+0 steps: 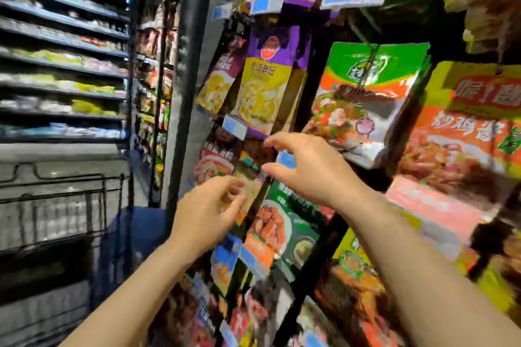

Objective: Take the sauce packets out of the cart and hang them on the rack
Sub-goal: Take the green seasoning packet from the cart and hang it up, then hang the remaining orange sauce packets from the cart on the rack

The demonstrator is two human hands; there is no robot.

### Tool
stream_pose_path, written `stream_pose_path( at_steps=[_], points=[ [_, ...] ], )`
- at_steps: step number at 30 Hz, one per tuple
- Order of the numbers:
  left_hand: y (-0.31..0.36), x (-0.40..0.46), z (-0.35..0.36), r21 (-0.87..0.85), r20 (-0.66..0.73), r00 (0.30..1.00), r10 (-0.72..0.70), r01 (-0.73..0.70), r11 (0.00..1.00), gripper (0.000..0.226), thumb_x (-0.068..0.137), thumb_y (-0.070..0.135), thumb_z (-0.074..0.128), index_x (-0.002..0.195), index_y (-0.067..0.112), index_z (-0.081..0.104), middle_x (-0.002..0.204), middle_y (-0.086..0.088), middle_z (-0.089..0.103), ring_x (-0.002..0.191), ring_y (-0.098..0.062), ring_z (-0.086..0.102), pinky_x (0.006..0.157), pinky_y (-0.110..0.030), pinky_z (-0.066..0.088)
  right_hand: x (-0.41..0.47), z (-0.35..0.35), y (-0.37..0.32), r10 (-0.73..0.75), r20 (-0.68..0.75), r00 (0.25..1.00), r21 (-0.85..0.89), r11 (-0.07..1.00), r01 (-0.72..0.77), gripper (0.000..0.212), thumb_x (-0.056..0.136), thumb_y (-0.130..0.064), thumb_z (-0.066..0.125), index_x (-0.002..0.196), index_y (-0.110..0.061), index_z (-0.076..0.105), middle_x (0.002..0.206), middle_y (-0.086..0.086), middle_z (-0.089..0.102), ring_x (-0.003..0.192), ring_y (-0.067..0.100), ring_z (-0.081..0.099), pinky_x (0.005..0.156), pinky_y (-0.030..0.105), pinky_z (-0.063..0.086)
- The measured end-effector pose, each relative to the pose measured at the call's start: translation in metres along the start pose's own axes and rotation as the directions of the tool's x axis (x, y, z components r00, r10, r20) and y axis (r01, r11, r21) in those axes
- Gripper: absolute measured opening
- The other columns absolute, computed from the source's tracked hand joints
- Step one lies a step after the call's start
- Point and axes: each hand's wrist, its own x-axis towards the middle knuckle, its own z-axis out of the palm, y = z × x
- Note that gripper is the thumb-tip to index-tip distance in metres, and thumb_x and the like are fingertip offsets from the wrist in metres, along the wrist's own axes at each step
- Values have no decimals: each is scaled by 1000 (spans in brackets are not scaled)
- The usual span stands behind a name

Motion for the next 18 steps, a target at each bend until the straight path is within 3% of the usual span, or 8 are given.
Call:
stream_pose_path(
  at_steps=[5, 9, 12, 14, 16, 18],
  points=[
    [-42, -148, -62, 137, 7, 927, -374, 370, 919, 35, 75, 53, 44, 93, 31, 64, 83, 14, 66, 72, -7, 62, 70, -35, 53, -35, 118, -58, -71, 218, 973, 427, 904, -30, 34, 82, -37, 66, 114, -26, 62, 106, -2, 67, 100, 14, 61, 89, 31, 48],
    [-59, -270, -117, 204, -93, 737, -669, 672, 712, 18, 81, 43, 57, 94, 32, 65, 85, 13, 68, 76, -8, 64, 73, -33, 53, -76, 217, -117, -198, 461, 865, 570, 813, -118, 28, 83, -38, 65, 107, -25, 65, 97, -8, 66, 92, 9, 61, 79, 21, 46],
    [-58, -342, -149, 332, -202, 636, -745, 760, 559, 16, 84, 23, 65, 99, 23, 67, 95, 6, 68, 88, -15, 63, 71, -25, 45, -111, 286, -167, -311, 608, 731, 614, 767, -185, 30, 84, -36, 65, 110, -20, 64, 97, -9, 63, 91, 7, 58, 72, 10, 41],
    [-63, -373, -165, 388, -239, 570, -786, 798, 461, 23, 84, 20, 65, 106, 21, 66, 104, 2, 66, 98, -19, 60, 78, -25, 42, -130, 328, -198, -341, 716, 609, 599, 748, -286, 32, 86, -33, 63, 114, -17, 61, 99, -1, 64, 91, 15, 60, 70, 17, 44],
    [-79, -394, -181, 482, -267, 513, -816, 804, 348, 35, 83, 25, 65, 117, 20, 61, 119, -3, 61, 110, -23, 55, 88, -33, 43, -145, 367, -224, -334, 809, 483, 547, 729, -412, 35, 89, -28, 62, 120, -13, 55, 93, 2, 63, 81, 20, 58, 62, 24, 42],
    [-105, -407, -197, 632, -238, 527, -816, 722, 282, 53, 78, 34, 69, 127, 19, 54, 132, -11, 51, 121, -30, 47, 96, -45, 43, -151, 401, -243, -309, 872, 381, 480, 698, -532, 38, 88, -26, 62, 122, -14, 50, 83, -4, 60, 69, 16, 55, 51, 21, 40]
  ],
)
